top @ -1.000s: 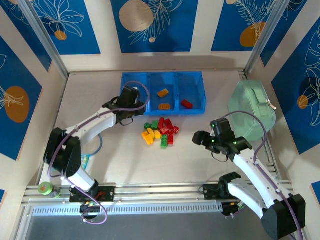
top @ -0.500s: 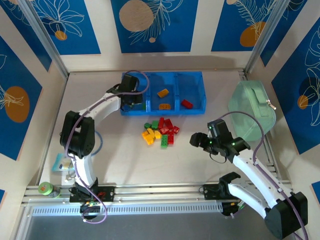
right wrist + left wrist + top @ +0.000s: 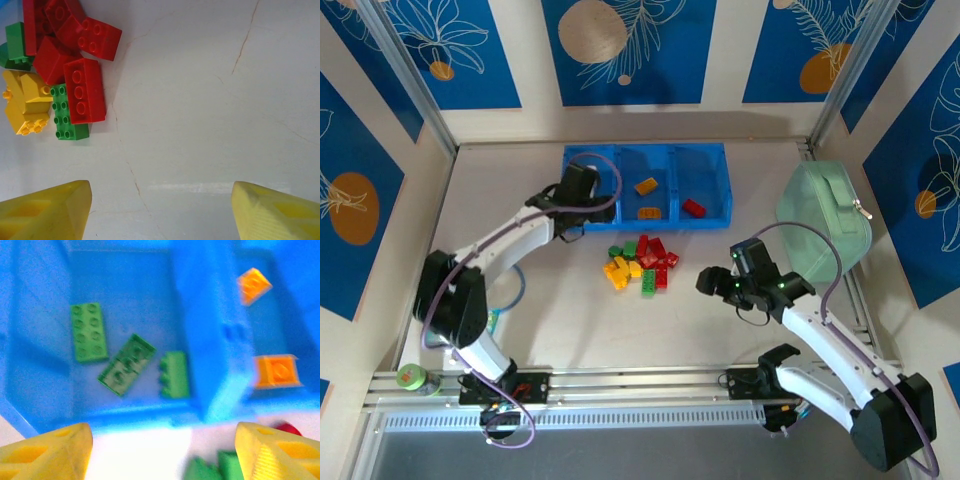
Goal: Sort the legos into containers by color
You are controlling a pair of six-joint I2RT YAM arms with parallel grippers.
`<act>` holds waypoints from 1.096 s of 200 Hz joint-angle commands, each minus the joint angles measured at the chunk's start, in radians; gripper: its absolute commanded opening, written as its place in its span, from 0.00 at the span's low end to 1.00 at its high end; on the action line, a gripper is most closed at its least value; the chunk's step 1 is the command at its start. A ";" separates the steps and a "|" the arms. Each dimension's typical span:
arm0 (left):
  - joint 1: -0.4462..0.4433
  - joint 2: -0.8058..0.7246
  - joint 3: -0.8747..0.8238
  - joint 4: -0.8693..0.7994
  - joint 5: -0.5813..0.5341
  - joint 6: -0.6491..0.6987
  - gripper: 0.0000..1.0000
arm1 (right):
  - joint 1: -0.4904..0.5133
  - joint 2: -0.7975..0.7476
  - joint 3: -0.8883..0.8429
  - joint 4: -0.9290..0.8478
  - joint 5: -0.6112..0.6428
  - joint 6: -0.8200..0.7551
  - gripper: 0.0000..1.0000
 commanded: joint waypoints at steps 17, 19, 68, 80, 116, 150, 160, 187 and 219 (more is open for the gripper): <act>-0.229 -0.058 -0.112 0.015 -0.059 -0.060 0.73 | 0.009 0.034 0.018 0.046 0.001 0.015 0.74; -0.240 -0.058 -0.114 0.014 -0.060 -0.065 0.73 | 0.009 0.036 0.018 0.047 0.001 0.016 0.74; -0.382 0.003 -0.149 0.011 -0.054 -0.164 0.63 | 0.012 0.035 0.008 0.060 0.009 0.025 0.74; -0.405 0.026 -0.155 0.024 -0.048 -0.181 0.62 | 0.012 0.035 0.004 0.061 0.008 0.028 0.74; -0.436 0.101 -0.158 0.062 -0.017 -0.224 0.59 | 0.015 0.028 -0.013 0.065 0.005 0.035 0.74; -0.445 0.153 -0.133 0.049 -0.019 -0.229 0.56 | 0.014 0.011 -0.020 0.053 0.018 0.031 0.74; -0.446 0.169 -0.125 0.039 -0.019 -0.228 0.55 | 0.014 0.006 -0.023 0.052 0.019 0.033 0.74; -0.447 0.202 -0.115 0.044 -0.002 -0.230 0.53 | 0.013 0.002 -0.031 0.057 0.019 0.034 0.74; -0.447 0.237 -0.106 0.043 0.004 -0.233 0.52 | 0.012 -0.001 -0.034 0.054 0.021 0.035 0.74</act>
